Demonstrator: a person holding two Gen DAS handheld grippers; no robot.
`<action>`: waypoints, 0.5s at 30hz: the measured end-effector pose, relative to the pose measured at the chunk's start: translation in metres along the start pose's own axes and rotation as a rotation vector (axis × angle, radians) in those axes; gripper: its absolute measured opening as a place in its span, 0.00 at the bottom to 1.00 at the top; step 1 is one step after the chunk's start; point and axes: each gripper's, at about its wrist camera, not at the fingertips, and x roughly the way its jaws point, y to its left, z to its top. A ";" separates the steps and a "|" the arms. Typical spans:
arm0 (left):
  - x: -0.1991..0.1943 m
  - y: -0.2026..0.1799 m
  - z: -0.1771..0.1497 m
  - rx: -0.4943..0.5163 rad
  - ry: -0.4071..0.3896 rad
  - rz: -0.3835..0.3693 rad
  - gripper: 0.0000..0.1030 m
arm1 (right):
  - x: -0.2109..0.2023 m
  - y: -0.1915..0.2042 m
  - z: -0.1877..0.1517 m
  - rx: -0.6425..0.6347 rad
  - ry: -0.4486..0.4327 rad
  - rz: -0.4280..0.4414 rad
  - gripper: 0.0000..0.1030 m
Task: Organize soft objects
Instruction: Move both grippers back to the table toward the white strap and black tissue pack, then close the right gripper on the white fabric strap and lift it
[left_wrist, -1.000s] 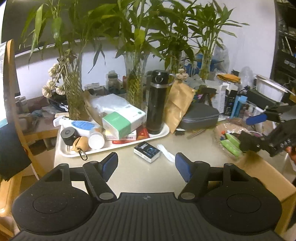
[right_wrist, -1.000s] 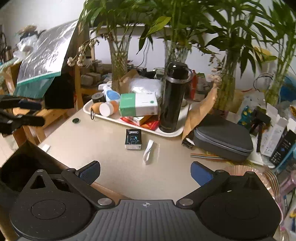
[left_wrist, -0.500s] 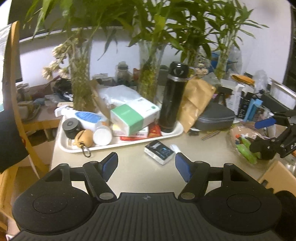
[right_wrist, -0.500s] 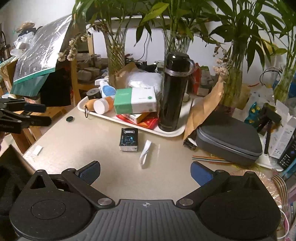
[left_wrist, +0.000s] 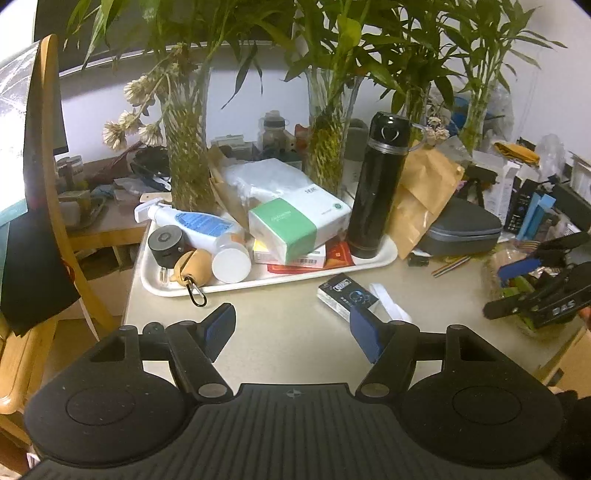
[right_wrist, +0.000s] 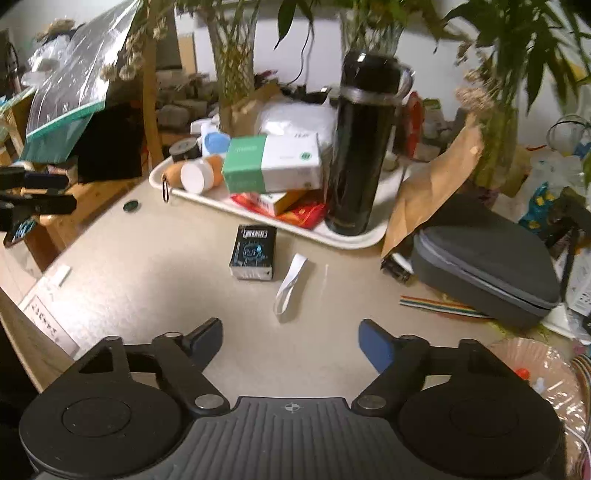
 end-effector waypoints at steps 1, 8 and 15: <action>0.000 0.000 0.001 -0.003 0.002 -0.001 0.66 | 0.005 0.000 0.000 -0.005 0.010 0.007 0.72; 0.003 -0.004 0.003 0.016 0.006 0.012 0.66 | 0.034 -0.002 0.003 -0.033 0.066 0.050 0.61; 0.006 -0.007 0.002 0.036 0.030 0.013 0.66 | 0.062 -0.004 0.007 -0.050 0.100 0.063 0.58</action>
